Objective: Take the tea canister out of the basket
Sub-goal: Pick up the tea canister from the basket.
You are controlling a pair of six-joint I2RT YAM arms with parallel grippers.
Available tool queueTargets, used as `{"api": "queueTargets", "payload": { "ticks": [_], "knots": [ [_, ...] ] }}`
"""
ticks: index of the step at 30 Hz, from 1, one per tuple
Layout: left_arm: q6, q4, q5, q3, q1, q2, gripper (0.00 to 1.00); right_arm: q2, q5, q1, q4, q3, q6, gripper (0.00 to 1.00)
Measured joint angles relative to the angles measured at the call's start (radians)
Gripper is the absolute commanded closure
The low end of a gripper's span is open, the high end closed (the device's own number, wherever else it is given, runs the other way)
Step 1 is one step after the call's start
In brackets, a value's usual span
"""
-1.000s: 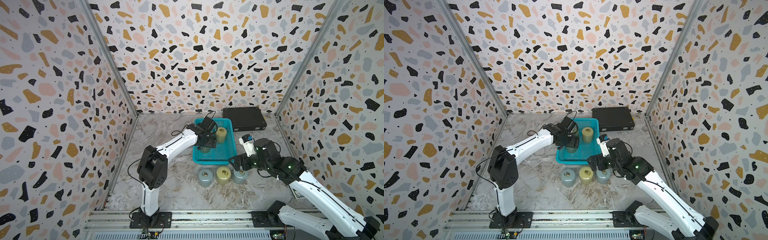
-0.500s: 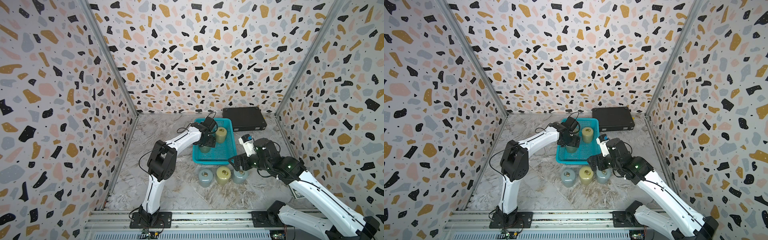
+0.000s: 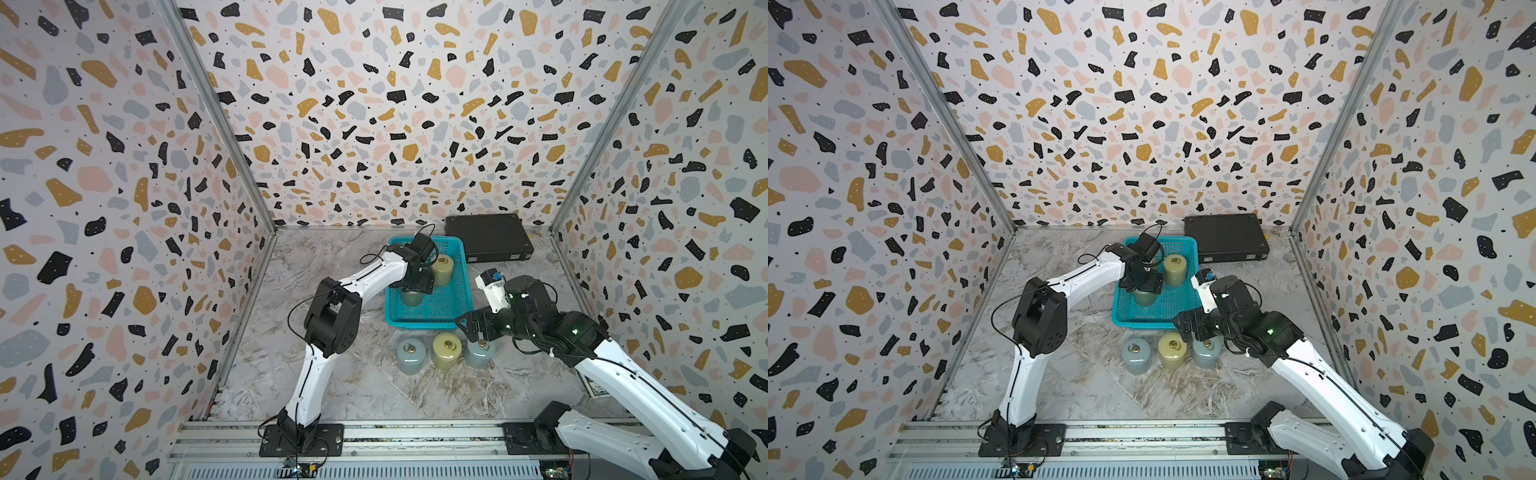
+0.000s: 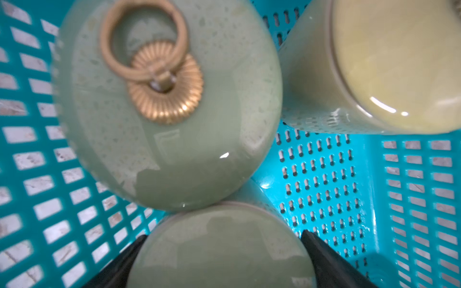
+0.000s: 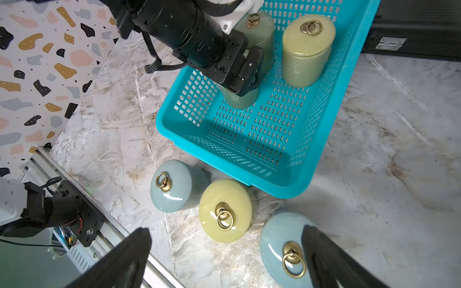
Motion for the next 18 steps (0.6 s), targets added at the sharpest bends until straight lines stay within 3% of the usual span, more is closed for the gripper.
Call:
{"api": "queueTargets", "payload": {
  "ticks": [18],
  "knots": [
    [0.013, -0.118, -0.031, 0.054, 0.002, 0.067, 0.1, 0.011, -0.004, 0.0, 0.0, 0.0, 0.0, 0.01]
  ]
}}
